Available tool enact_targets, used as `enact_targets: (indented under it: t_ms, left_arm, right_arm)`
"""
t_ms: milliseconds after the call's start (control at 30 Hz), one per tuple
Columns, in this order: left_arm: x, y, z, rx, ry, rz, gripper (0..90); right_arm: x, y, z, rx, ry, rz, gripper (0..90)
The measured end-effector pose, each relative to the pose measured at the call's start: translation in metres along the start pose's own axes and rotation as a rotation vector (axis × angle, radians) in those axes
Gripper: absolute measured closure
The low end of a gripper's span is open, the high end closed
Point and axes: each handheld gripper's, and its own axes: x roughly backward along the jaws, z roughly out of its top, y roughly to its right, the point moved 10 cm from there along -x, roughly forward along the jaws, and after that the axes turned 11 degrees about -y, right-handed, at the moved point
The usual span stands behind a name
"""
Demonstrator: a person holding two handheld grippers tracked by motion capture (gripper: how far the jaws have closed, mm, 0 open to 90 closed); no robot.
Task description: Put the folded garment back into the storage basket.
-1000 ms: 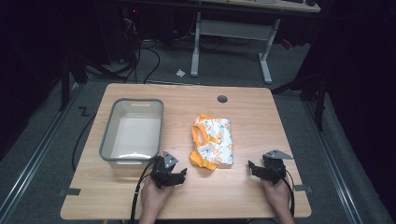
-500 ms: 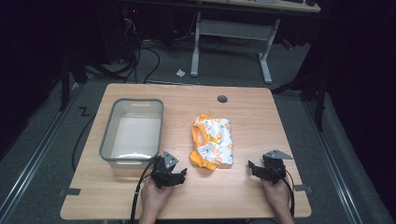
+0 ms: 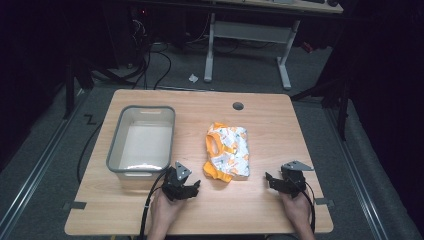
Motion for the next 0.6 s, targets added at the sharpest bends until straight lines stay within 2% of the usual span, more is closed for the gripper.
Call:
enact_targets:
  t_ms: [267, 467, 600]
  left_arm:
    - [-0.0003, 0.0005, 0.0007, 0.003, -0.001, 0.008, 28.1]
    - [-0.0007, 0.0035, 0.0022, -0.011, 0.004, 0.003, 28.6]
    - [0.0008, 0.0070, 0.0052, -0.019, 0.009, 0.024, 29.6]
  right_arm:
    - [0.0000, -0.0010, -0.0001, 0.006, -0.001, 0.005, 30.3]
    - [0.0001, -0.0012, -0.0003, 0.008, -0.001, 0.005, 30.0]
    - [0.0002, -0.0016, -0.0004, 0.010, -0.001, 0.007, 29.8]
